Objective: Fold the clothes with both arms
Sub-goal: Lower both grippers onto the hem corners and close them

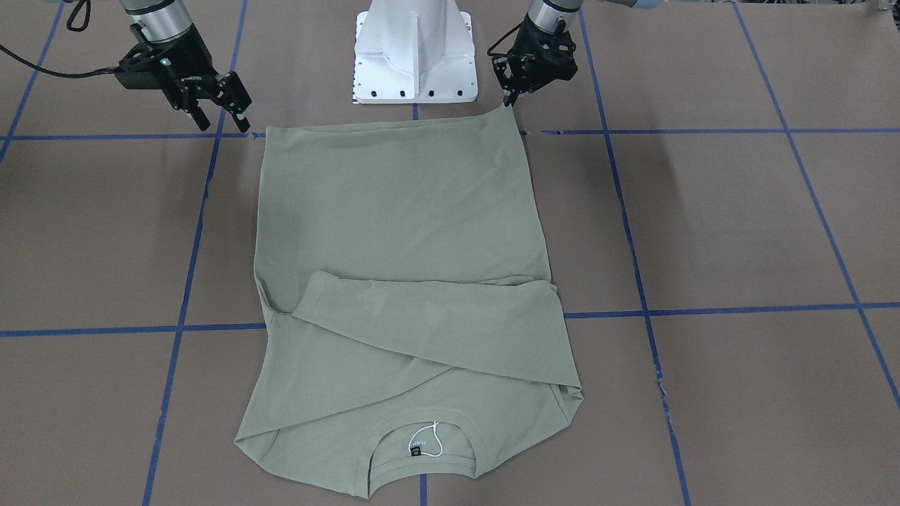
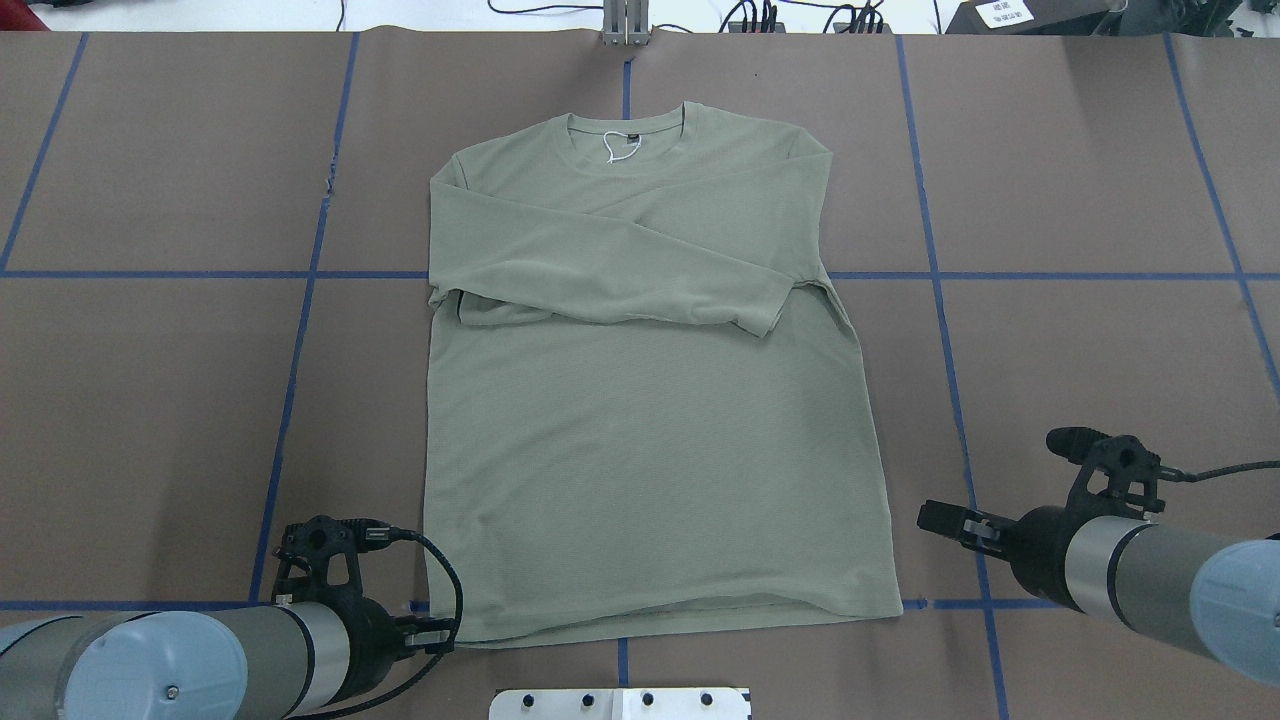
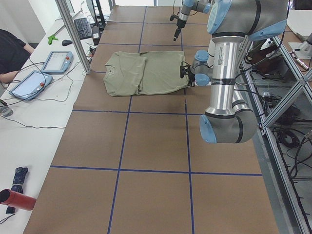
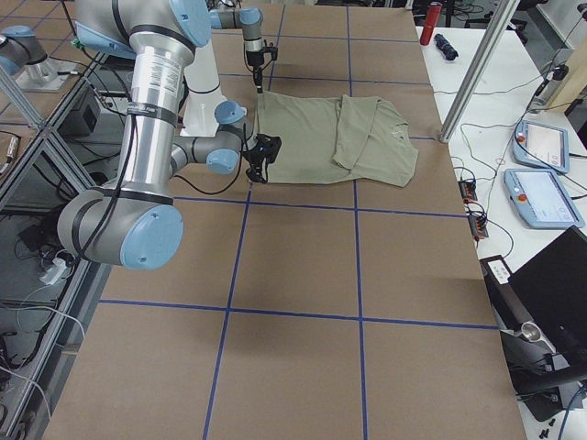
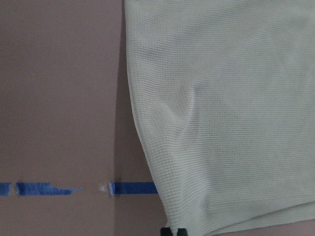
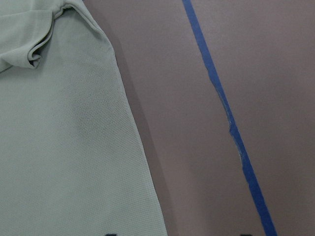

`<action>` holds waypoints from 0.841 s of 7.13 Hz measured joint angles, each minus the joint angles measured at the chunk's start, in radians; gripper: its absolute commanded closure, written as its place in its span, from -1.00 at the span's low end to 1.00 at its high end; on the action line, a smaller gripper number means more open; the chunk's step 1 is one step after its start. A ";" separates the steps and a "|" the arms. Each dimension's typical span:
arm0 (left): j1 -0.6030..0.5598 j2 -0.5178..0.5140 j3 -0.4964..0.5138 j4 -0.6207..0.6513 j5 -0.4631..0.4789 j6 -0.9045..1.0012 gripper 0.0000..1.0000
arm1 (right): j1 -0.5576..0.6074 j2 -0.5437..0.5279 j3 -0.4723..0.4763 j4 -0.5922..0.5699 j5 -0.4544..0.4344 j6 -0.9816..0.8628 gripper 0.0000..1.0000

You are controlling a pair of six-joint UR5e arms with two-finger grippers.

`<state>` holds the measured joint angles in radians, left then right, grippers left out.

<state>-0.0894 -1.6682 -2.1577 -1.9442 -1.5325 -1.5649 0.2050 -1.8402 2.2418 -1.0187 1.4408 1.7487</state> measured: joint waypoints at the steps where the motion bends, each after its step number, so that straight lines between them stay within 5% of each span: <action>1: -0.006 -0.004 -0.008 -0.001 -0.001 -0.002 1.00 | -0.042 0.013 -0.001 -0.028 -0.048 0.020 -0.89; 6: -0.012 -0.006 -0.035 -0.004 -0.005 -0.008 1.00 | -0.220 0.097 -0.026 -0.221 -0.251 0.103 -0.59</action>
<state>-0.1011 -1.6738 -2.1923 -1.9481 -1.5372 -1.5726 -0.0147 -1.7433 2.2162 -1.2394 1.1896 1.8519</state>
